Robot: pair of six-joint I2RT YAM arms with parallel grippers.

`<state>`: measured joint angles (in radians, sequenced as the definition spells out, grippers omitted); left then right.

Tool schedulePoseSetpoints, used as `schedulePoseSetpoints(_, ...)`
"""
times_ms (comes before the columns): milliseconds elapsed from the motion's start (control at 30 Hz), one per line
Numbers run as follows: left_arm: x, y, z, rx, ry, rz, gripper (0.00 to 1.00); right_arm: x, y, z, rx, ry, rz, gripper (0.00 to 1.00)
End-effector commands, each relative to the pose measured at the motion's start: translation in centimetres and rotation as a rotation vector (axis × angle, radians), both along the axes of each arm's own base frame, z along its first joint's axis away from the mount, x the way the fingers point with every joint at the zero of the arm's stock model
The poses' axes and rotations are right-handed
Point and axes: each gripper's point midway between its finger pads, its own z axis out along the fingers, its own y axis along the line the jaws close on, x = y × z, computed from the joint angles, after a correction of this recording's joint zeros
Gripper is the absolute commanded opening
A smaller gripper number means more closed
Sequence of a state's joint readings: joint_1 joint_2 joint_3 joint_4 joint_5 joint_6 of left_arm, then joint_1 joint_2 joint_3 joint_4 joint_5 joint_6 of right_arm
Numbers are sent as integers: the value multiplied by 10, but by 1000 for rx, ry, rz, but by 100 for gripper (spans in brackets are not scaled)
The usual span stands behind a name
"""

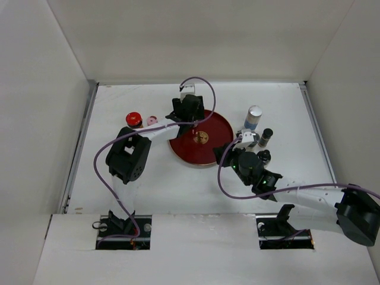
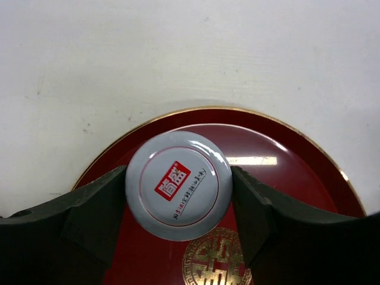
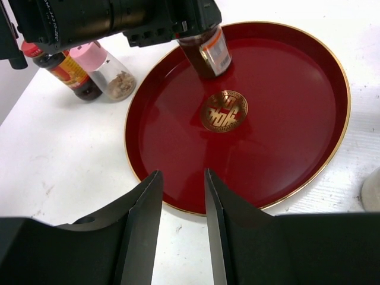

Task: Organize the condiment bottles

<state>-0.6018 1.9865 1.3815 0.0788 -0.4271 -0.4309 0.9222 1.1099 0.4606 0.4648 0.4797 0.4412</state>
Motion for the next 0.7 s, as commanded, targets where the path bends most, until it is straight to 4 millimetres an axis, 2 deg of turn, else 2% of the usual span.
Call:
schedulePoseSetpoints(0, 16, -7, 77, -80, -200, 19, 73, 5, 0, 18, 60, -41, -22, 41)
schedulePoseSetpoints(67, 12, -4, 91, -83, -228, 16, 82, 6, -1, 17, 61, -39, -24, 41)
schedulePoseSetpoints(133, 5, -1, 109, -102, -262, 14, 85, 6, 0, 18, 63, -41, -21, 42)
schedulePoseSetpoints(200, -6, 6, 128, -118, -290, 14, 87, 6, 0, 18, 61, -42, -24, 42)
schedulePoseSetpoints(267, -20, 21, 139, -120, -309, 37, 85, 6, -1, 16, 59, -39, -27, 42)
schedulePoseSetpoints(367, -42, 55, 133, -107, -302, 106, 78, 6, 0, 17, 60, -41, -24, 43)
schedulePoseSetpoints(533, -61, 117, 100, -87, -228, 219, 60, 7, 2, 11, 50, -28, -21, 45)
schedulePoseSetpoints(667, -65, 137, 92, -73, -210, 254, 59, 10, 6, 5, 28, -19, -24, 47)
